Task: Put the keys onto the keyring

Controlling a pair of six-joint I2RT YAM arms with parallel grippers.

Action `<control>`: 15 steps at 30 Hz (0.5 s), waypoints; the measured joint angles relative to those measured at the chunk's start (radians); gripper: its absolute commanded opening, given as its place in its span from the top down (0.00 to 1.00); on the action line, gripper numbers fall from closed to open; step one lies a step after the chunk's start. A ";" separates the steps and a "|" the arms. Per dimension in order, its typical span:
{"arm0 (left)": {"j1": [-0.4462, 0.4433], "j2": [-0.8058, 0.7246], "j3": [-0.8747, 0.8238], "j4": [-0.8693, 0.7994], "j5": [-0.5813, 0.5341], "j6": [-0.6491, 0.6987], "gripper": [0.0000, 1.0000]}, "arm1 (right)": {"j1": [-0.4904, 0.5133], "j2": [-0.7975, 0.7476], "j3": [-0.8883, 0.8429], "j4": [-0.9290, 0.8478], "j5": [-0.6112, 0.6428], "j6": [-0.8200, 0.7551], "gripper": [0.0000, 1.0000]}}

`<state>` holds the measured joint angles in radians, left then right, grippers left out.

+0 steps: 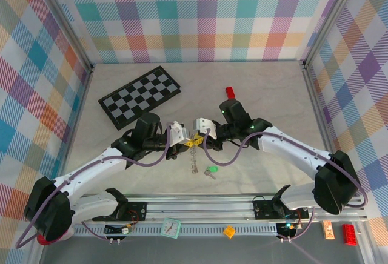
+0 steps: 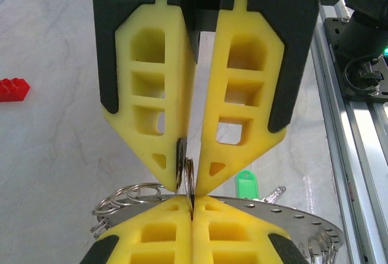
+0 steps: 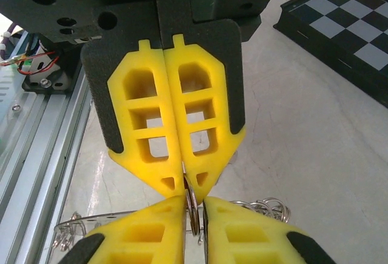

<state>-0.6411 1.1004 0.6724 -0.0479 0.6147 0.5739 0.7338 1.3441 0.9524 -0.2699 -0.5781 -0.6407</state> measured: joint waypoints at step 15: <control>0.000 -0.151 -0.165 0.182 -0.045 -0.128 0.70 | -0.023 -0.024 -0.087 0.092 -0.087 0.035 1.00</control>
<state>-0.6411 0.9489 0.5072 0.1337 0.5697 0.4458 0.7109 1.3201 0.8658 -0.1783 -0.6647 -0.6056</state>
